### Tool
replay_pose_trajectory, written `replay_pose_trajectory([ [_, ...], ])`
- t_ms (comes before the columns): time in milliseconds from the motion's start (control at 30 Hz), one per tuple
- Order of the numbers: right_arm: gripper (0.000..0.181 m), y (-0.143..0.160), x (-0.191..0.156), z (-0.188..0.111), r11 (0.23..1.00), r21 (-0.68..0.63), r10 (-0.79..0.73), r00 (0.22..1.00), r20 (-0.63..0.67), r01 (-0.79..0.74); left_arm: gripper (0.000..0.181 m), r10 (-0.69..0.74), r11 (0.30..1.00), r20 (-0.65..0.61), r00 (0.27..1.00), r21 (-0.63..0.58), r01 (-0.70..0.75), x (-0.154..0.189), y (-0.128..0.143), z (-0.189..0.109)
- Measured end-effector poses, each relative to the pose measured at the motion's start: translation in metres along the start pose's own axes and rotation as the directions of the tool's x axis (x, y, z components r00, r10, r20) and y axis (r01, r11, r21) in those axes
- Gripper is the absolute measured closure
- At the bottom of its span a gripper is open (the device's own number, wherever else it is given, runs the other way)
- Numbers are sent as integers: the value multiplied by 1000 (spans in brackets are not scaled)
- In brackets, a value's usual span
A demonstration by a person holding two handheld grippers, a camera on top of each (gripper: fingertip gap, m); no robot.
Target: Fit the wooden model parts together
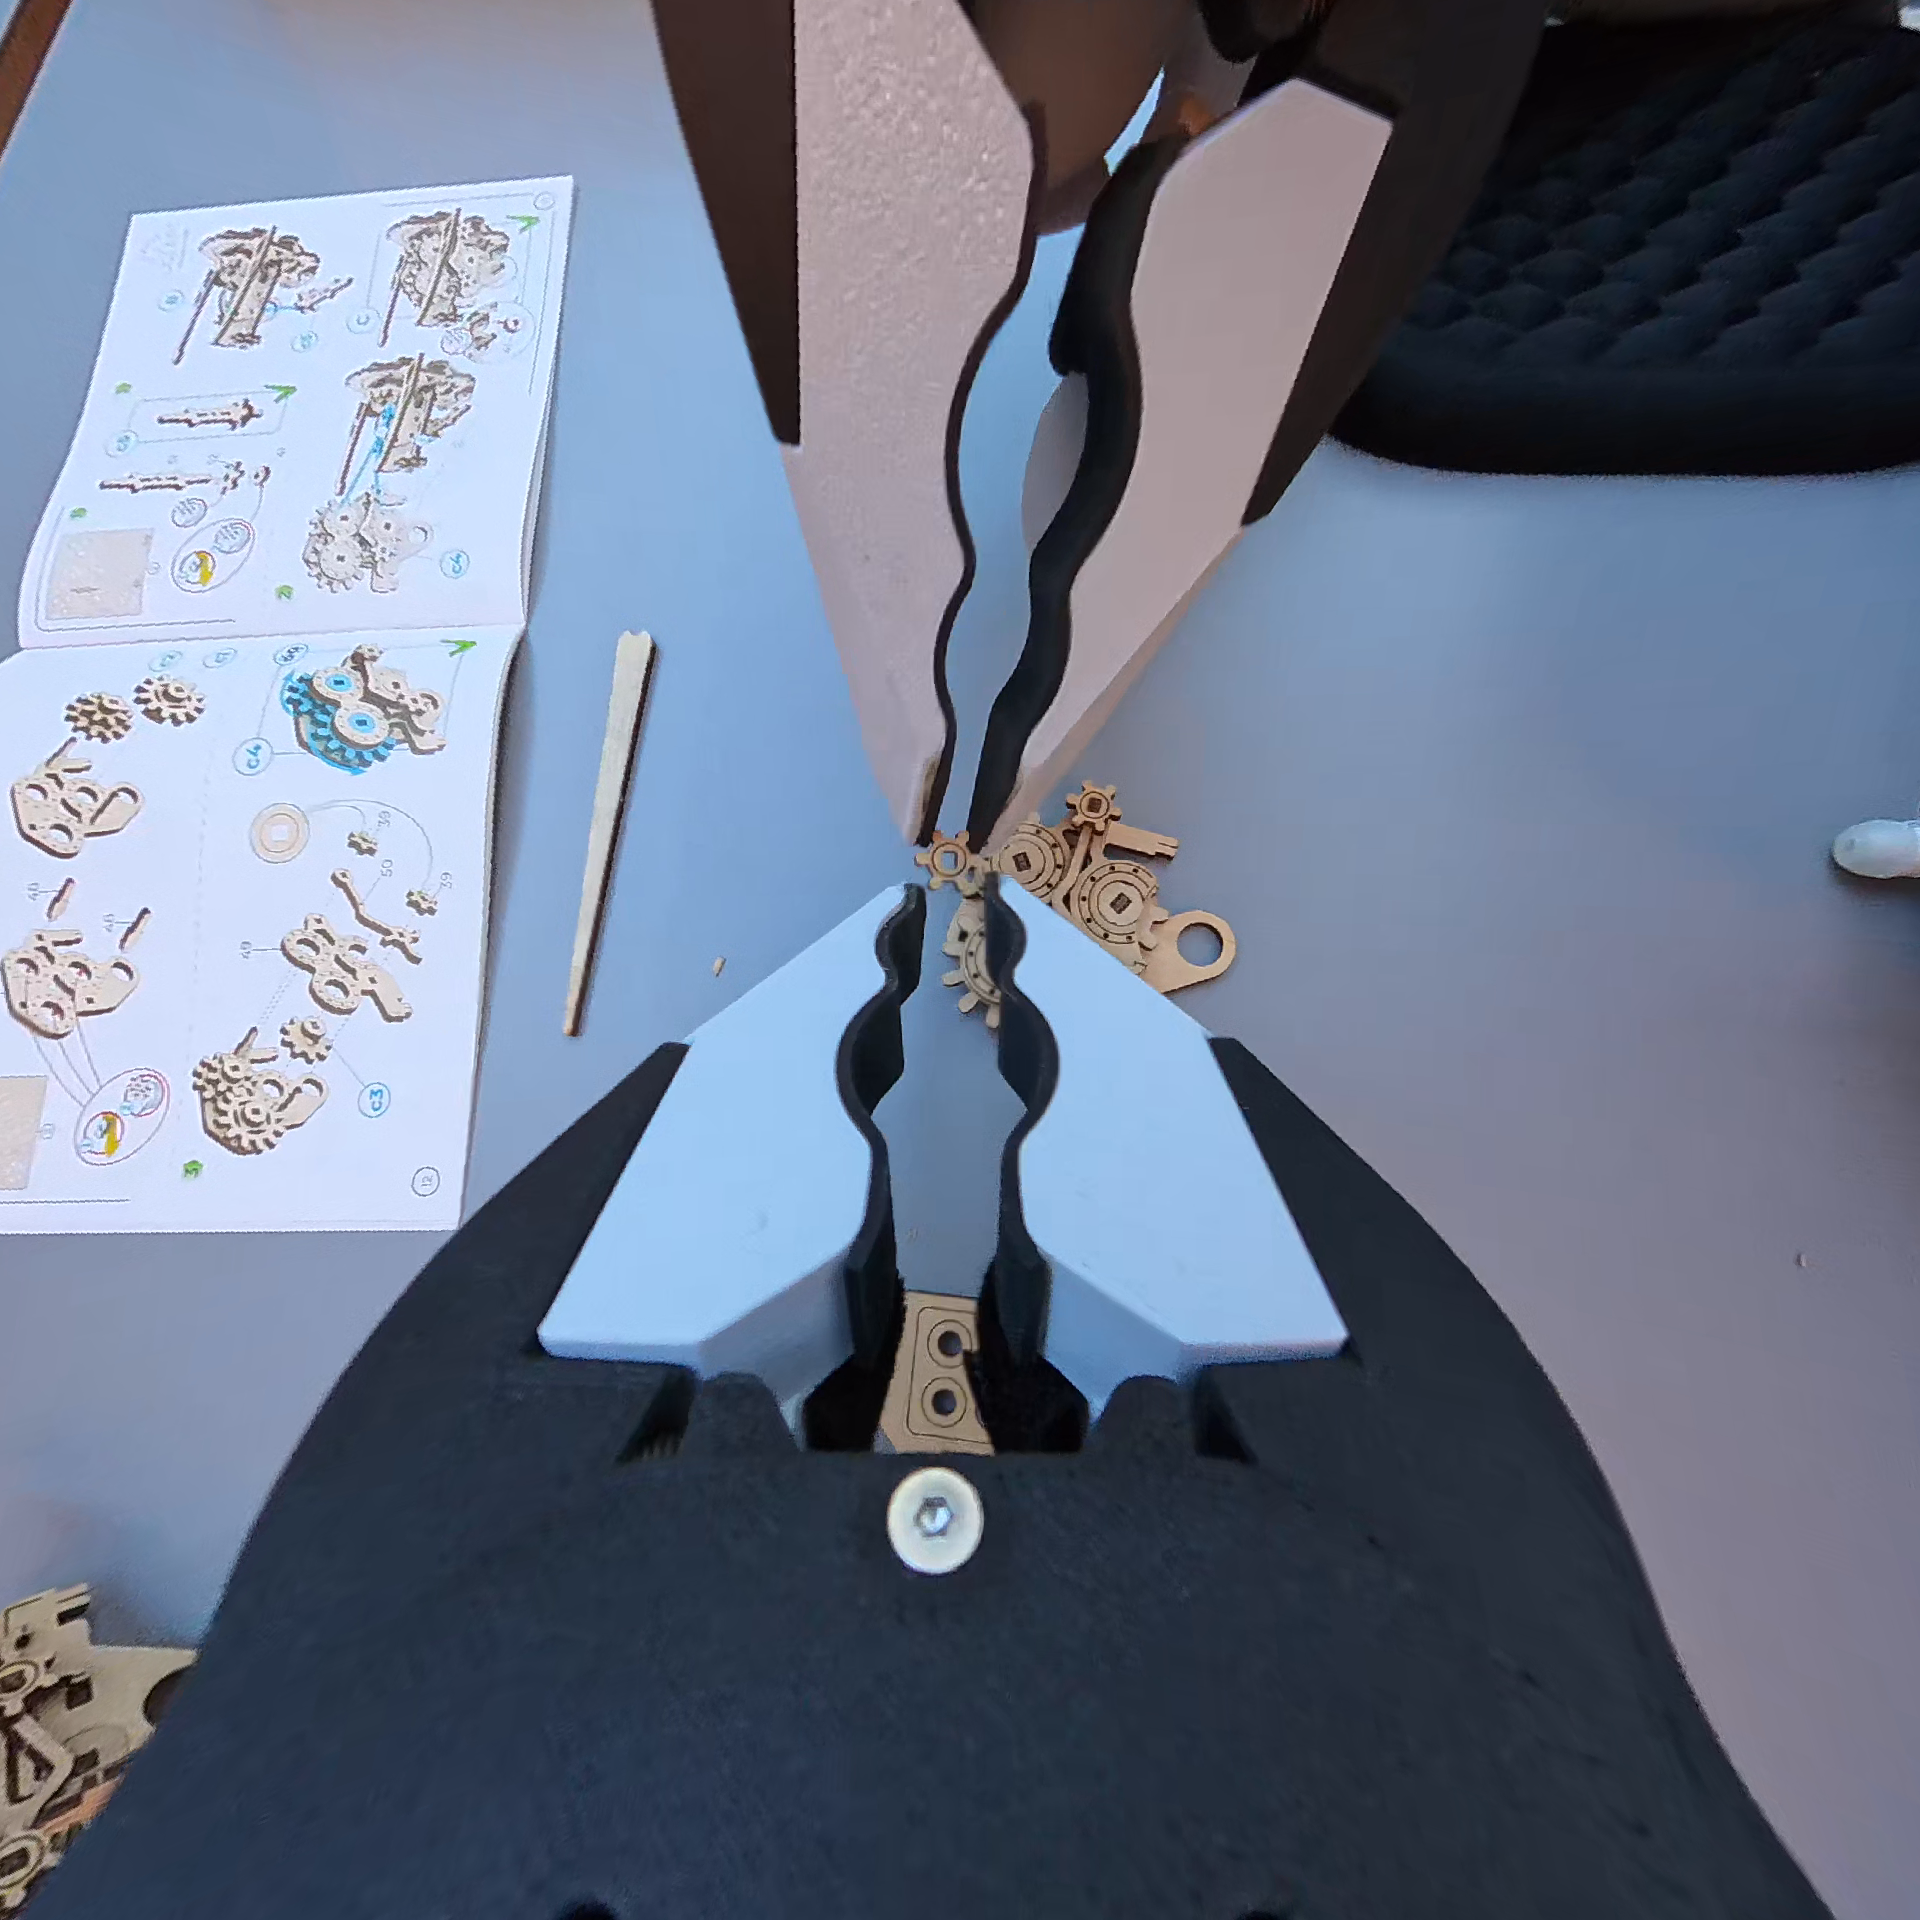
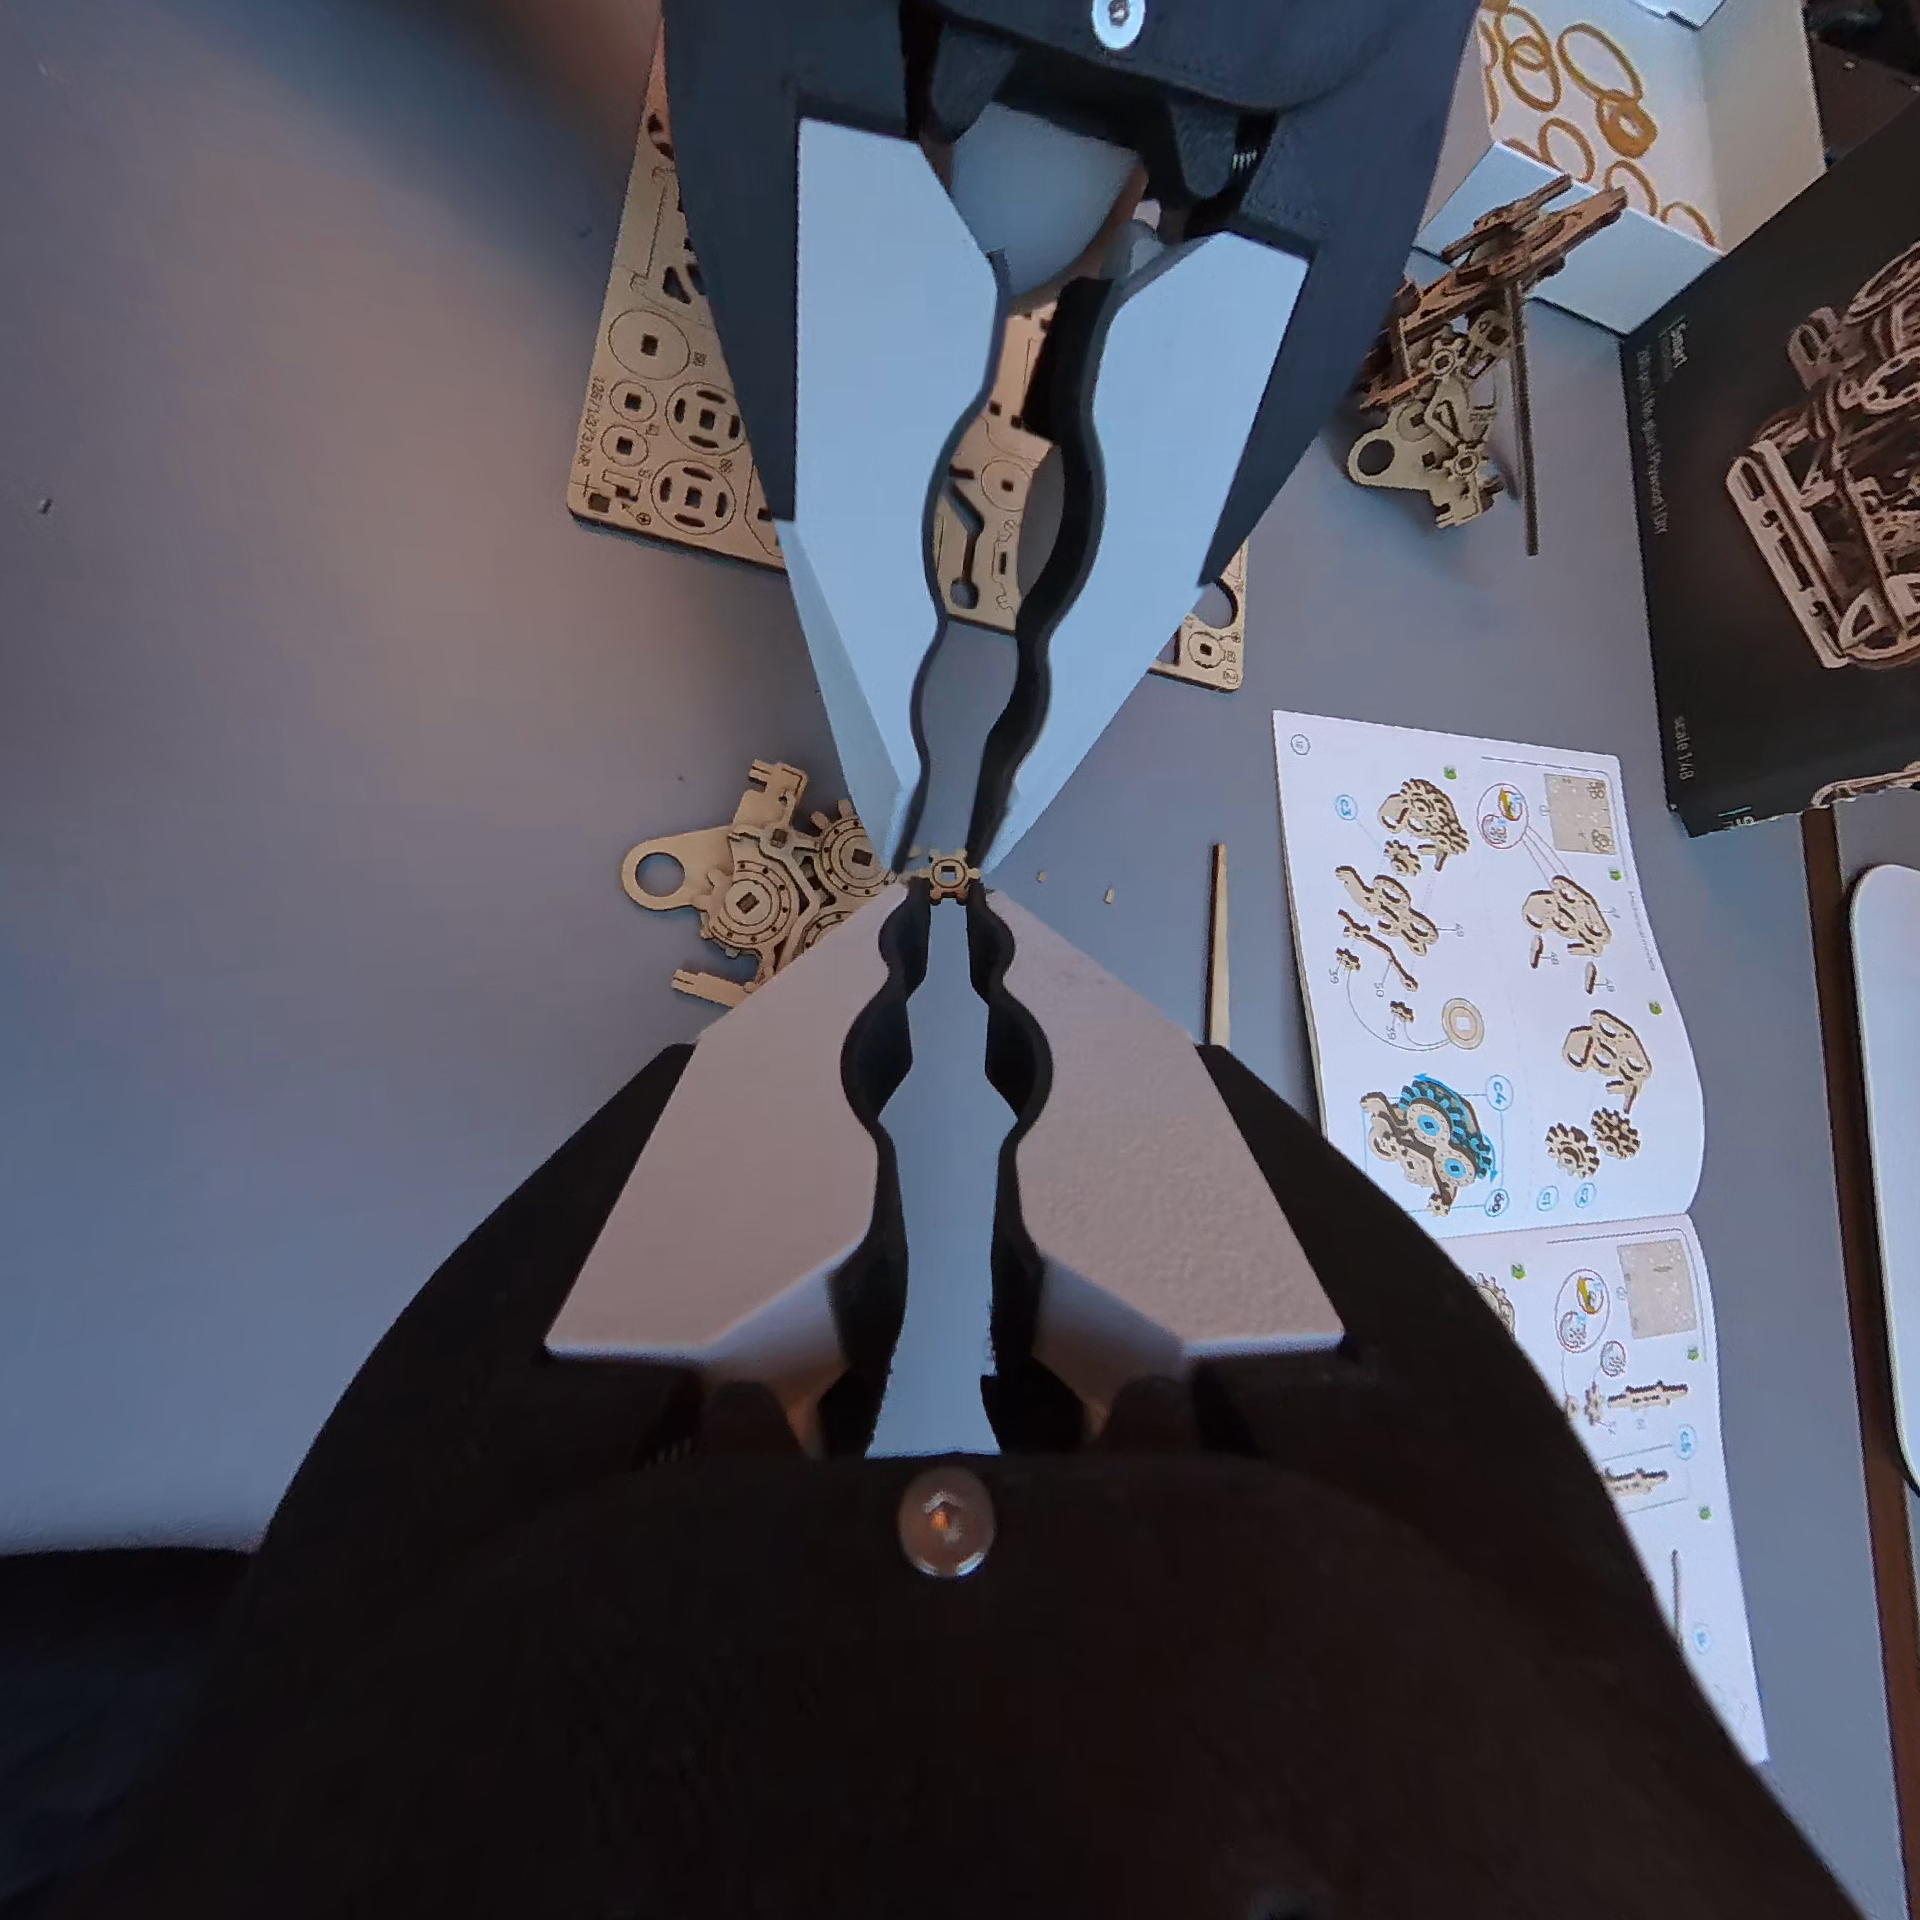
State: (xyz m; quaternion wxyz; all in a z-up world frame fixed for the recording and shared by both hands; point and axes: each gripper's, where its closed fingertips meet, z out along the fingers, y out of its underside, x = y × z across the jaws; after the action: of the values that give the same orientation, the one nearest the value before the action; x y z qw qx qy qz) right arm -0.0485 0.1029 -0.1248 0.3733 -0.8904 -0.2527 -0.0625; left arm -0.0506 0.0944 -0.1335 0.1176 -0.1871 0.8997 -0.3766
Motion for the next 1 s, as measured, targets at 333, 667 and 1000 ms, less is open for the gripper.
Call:
replay_pose_trajectory([
  [333, 176, 13, 17, -13, 999, -13, 45, 998, -50, -46, 143, -18, 997, -161, 987, -77, 5, 10, 34, -7],
  [667, 176, 16, 23, -23, 998, -9, 66, 996, -63, -67, 145, 45, 988, -162, 986, -138, -68, 24, 34, 11],
  [1000, 176, 10, 24, -32, 985, 93, 146, 989, -14, -145, 145, -17, 995, -67, 998, -101, 10, 7, 25, 22],
])
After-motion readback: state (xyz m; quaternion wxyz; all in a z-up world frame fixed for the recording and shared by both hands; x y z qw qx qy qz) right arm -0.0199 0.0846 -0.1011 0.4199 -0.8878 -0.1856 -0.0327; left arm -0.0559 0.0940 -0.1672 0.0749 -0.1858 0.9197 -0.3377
